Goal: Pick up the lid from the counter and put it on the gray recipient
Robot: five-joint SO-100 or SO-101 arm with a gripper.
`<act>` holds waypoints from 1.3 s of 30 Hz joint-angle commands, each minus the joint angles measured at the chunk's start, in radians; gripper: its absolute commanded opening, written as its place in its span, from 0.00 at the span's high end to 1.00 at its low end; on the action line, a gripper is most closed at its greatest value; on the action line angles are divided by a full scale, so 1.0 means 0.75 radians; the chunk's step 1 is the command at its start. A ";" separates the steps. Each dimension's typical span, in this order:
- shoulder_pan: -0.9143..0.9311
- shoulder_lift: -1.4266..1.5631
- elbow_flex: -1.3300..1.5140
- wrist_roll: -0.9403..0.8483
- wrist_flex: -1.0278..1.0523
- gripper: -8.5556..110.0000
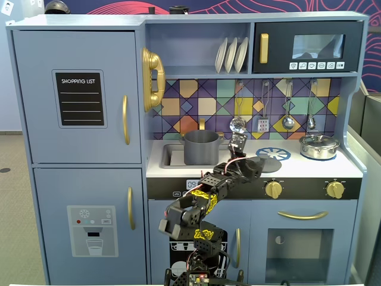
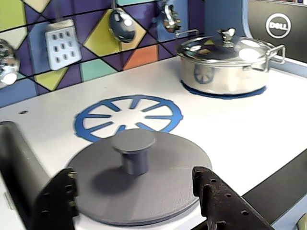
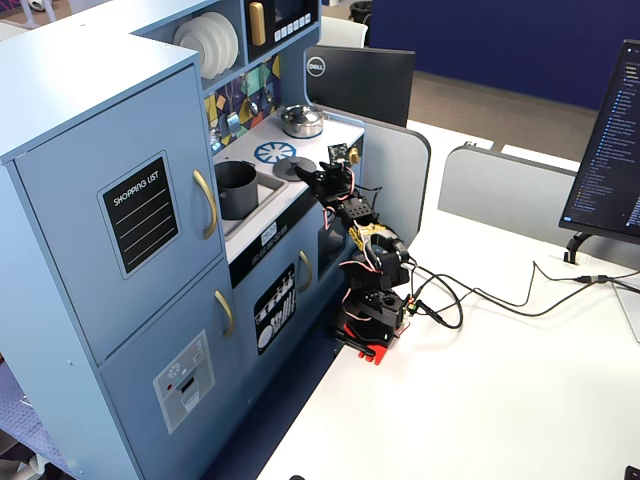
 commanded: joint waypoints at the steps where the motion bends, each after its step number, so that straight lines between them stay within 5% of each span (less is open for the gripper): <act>1: 0.014 -0.100 -0.057 -0.006 -0.121 0.70; 39: -0.063 -0.834 -0.513 -0.047 -0.378 0.74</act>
